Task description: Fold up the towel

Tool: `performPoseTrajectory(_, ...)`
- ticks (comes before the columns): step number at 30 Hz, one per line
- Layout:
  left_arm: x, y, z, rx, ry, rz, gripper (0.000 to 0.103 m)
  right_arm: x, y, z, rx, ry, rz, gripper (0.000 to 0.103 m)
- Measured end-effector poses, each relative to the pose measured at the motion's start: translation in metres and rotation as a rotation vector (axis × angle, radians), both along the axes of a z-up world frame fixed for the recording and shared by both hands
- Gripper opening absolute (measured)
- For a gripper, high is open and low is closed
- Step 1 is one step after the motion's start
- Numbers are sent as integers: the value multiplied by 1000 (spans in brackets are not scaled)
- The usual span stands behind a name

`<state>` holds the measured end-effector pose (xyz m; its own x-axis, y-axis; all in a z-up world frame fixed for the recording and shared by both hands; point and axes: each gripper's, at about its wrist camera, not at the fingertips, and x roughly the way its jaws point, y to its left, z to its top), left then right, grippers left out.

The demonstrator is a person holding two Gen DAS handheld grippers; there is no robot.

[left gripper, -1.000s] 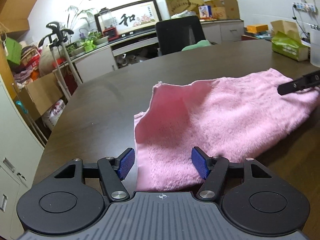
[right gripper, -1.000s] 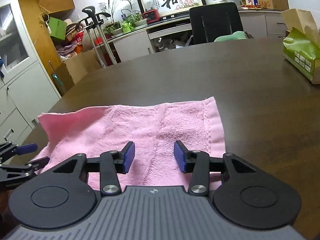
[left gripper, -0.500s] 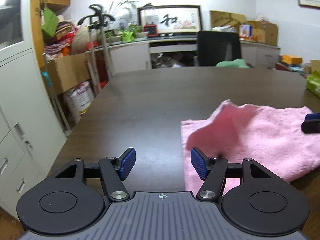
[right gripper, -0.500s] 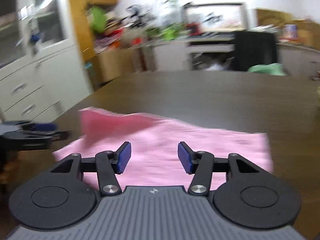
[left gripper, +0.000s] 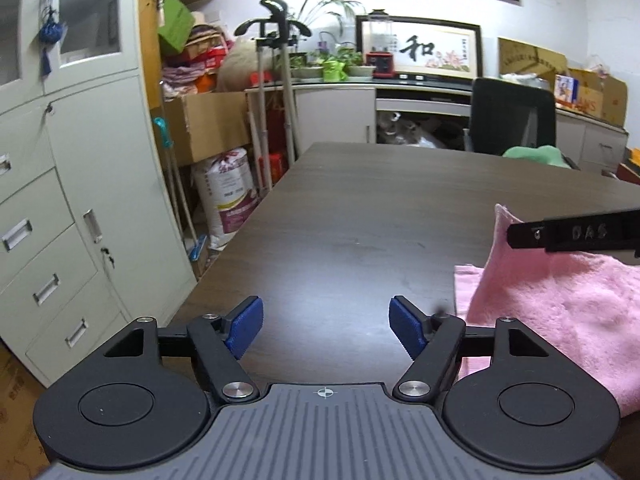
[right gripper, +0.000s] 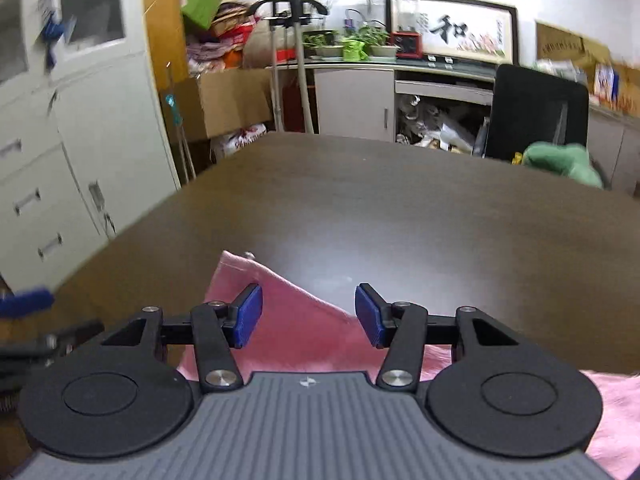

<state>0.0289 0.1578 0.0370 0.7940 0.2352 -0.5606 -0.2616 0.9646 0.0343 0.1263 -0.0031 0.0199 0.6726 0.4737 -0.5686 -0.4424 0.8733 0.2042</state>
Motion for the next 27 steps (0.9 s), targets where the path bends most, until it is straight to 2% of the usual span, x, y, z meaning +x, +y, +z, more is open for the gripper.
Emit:
performPoseTrajectory(3,-6,8,5,-29,-22,28,77,-10,-14,6,64,27,54,55)
performPoseTrajectory(6,-10,16,9,-43,-52,66,79,-38,-15,4,17,26,149,55)
performPoseTrajectory(8,-12,20,12,-49,-68,81,82,-60,-6,0,-60,-7,215,54)
performPoseTrajectory(10,-10,19,10,-52,-64,69,82,-73,5,0,-129,-52,212,54)
performPoseTrajectory(11,-9,18,9,-53,-58,62,82,-78,11,1,-182,-106,195,54)
performPoseTrajectory(14,-5,15,5,-37,-37,55,82,-72,17,5,-265,-226,158,54)
performPoseTrajectory(15,-4,14,3,-29,-32,58,82,-61,17,9,-264,-234,156,54)
performPoseTrajectory(16,-3,15,3,-21,-31,72,82,-51,16,12,-257,-236,155,54)
performPoseTrajectory(19,-4,17,4,-15,-38,98,82,-30,13,16,-142,-138,158,55)
performPoseTrajectory(20,-5,17,5,-17,-42,105,83,-23,13,21,-102,-85,127,56)
performPoseTrajectory(22,-7,19,6,-29,-51,110,84,-21,19,19,-117,-83,97,57)
performPoseTrajectory(23,-8,20,7,-30,-52,111,85,-26,24,18,-166,-95,49,57)
performPoseTrajectory(25,-9,21,7,-34,-57,114,86,-31,26,15,-196,-107,-12,58)
performPoseTrajectory(26,-10,22,8,-36,-57,116,86,-38,22,15,-193,-111,-22,57)
performPoseTrajectory(27,-10,24,9,-42,-58,122,87,-42,18,14,-164,-74,34,57)
